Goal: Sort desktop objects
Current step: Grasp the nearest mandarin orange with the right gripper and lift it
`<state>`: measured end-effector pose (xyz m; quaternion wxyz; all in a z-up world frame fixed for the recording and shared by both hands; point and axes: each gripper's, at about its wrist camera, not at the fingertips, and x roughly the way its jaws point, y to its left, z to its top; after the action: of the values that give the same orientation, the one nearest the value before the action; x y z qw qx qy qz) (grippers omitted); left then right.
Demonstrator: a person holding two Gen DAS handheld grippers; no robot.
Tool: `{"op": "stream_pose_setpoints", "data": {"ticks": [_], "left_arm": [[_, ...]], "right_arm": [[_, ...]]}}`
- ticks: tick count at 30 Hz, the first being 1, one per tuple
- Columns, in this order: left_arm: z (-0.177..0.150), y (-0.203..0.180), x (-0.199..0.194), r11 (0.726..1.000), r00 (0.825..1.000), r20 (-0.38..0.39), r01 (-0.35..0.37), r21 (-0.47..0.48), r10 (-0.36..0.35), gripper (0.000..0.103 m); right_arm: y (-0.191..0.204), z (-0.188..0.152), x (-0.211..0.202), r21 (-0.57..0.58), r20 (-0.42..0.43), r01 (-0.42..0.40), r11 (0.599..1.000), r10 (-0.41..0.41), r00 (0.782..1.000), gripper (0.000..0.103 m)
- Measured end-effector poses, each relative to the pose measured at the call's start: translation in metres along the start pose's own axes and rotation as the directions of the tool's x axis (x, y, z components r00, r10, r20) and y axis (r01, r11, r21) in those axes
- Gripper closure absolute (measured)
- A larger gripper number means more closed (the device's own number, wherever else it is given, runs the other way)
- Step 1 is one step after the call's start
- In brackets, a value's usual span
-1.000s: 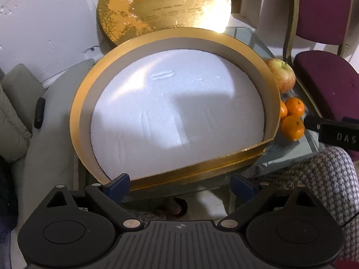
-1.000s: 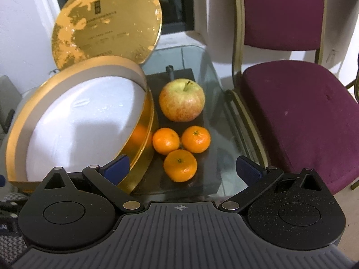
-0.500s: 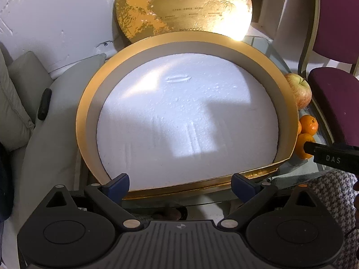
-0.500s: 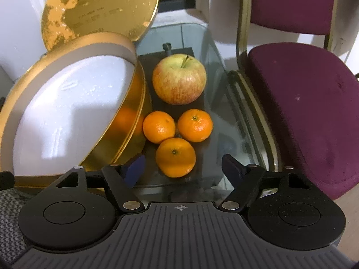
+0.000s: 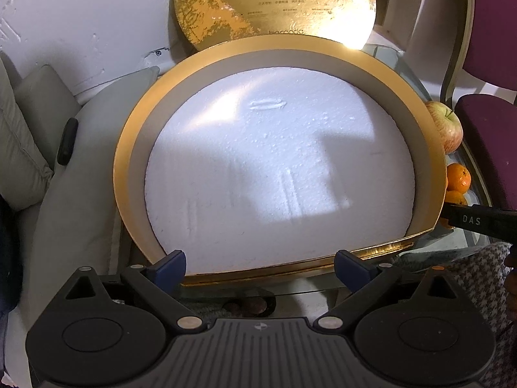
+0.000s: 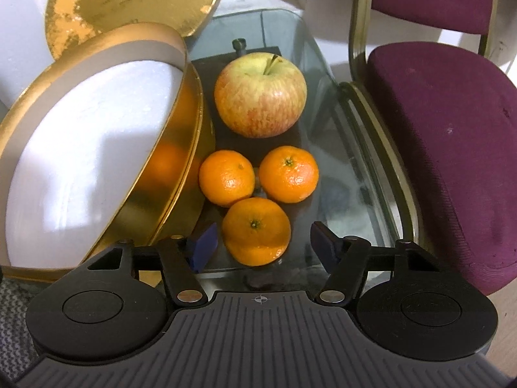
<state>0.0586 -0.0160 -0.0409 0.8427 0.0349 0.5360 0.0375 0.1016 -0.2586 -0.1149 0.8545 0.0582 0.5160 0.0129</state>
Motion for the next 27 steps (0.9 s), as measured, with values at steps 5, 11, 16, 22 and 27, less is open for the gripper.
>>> {"op": "stream_pose_setpoints", "data": {"ticks": [5,11,16,22,27], "left_arm": [[-0.001,0.002,0.000,1.000,1.000,0.001,-0.003,-0.008,0.003,0.003],[-0.002,0.003,-0.001,1.000,1.000,0.001,-0.004,-0.018,0.004,0.003],[-0.004,0.004,-0.003,1.000,1.000,0.007,-0.005,-0.023,0.005,0.003],[-0.008,0.010,-0.008,0.999,1.000,0.007,-0.011,-0.036,0.011,0.003],[-0.015,0.018,-0.018,0.998,1.000,0.017,-0.023,-0.053,0.024,0.003]], "right_arm": [[0.001,0.002,0.006,0.015,-0.019,-0.003,1.000,0.003,1.000,0.043],[0.004,0.003,0.007,0.007,-0.021,0.010,1.000,-0.009,1.000,0.052],[0.003,0.002,0.005,0.024,-0.017,0.011,1.000,-0.010,1.000,0.054],[0.003,-0.001,-0.001,0.025,-0.014,0.009,1.000,-0.009,1.000,0.054],[0.003,-0.005,-0.017,0.027,-0.001,0.001,1.000,-0.001,1.000,0.054]]}}
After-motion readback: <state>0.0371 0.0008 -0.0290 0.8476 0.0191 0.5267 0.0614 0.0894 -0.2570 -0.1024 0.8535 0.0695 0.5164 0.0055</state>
